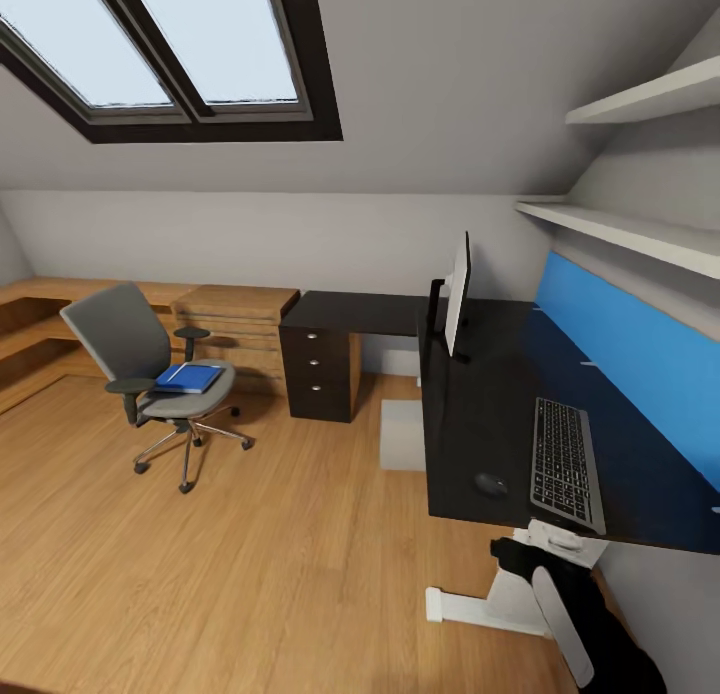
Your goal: In the bedroom, organize the workspace by keeping the computer under the desk, ensuring the monitor is on the desk, placing the keyboard on the desk next to the monitor, placing the mouse on the desk next to the keyboard, moving the folder from the swivel chair onto the desk next to the mouse, stacking the notebook on top of the folder with the pen on top of the notebook, and positioning the swivel chair next to the desk.
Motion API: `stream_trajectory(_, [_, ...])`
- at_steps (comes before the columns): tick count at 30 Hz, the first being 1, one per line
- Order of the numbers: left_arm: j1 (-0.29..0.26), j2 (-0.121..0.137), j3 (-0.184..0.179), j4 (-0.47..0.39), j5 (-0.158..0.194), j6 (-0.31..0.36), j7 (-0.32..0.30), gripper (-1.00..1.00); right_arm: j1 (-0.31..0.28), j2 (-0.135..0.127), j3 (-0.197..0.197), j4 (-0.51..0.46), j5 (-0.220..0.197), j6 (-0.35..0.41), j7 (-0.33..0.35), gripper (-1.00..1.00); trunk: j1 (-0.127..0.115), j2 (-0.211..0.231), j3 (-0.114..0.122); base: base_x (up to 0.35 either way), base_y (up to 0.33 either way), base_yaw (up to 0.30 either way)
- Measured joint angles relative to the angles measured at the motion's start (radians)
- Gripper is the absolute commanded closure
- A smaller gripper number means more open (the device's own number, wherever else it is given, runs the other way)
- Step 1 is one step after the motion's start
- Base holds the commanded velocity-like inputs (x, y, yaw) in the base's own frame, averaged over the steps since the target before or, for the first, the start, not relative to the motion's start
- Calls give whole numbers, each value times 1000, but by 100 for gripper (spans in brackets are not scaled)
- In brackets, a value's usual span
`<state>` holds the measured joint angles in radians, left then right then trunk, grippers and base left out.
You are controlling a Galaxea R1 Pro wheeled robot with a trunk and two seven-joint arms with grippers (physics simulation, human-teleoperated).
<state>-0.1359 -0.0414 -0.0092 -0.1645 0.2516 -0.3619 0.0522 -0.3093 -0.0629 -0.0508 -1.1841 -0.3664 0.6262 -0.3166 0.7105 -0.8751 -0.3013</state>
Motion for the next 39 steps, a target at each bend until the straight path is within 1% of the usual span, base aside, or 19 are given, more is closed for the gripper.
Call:
stream_trajectory(2, [0, 0, 0, 0, 0, 0, 0, -100, 0, 6, 0, -34, 0, 29, -2, -100, 0, 0, 0, 0, 0, 0])
stream_trajectory(3, [0, -1, 0, 0, 0, 0, 0, -100, 0, 12, 0, -66, 0, 57, -3, -100, 0, 0, 0, 0, 0, 0])
stream_trajectory(7, [0, -1, 0, 0, 0, 0, 0, -100, 0, 23, 0, -132, 1, 110, -4, -100, 0, 0, 0, 0, 0, 0])
stream_trajectory(10, [0, -1, 0, 0, 0, 0, 1, -100, 0, 31, 0, -178, 1, 140, -5, -100, 0, 0, 0, 0, 0, 0])
stream_trajectory(11, [0, -1, 0, 0, -1, 0, 1, -100, 0, 38, 0, -205, 1, 155, -6, -100, 0, 0, 0, 0, 0, 0])
stream_trajectory(15, [0, 0, 0, 0, -1, 0, 1, -100, 0, 58, 3, -249, 3, 176, -8, -100, 0, 0, 0, 0, 0, 0])
stream_trajectory(19, [0, 0, 0, 0, -1, 0, 1, -100, 0, 70, 8, -263, 7, 179, -19, -100, 0, 0, 0, 45, 0, 0])
stream_trajectory(24, [0, 0, 0, 0, -1, -1, 0, -100, 0, 73, 9, -258, 8, 166, -29, -100, 0, 0, 0, 209, 0, 0])
stream_trajectory(28, [0, 0, 0, 0, 0, -1, 0, -100, 0, 73, 9, -232, 9, 133, -31, -100, 0, 0, 0, 290, 0, 0])
stream_trajectory(29, [0, 0, 0, 0, 0, -1, 0, -100, 0, 73, 10, -214, 10, 114, -32, -100, -1, 0, 0, 312, 0, 0])
stream_trajectory(33, [0, -1, 0, 0, 0, -1, 0, -100, 0, 73, 10, -178, 12, 85, -32, -100, -1, 0, 0, 309, 0, 0])
stream_trajectory(39, [0, -1, 0, 0, 0, 0, 0, -100, 0, 69, 8, -162, 13, 73, -32, -100, 0, 0, 0, 178, 0, 0])
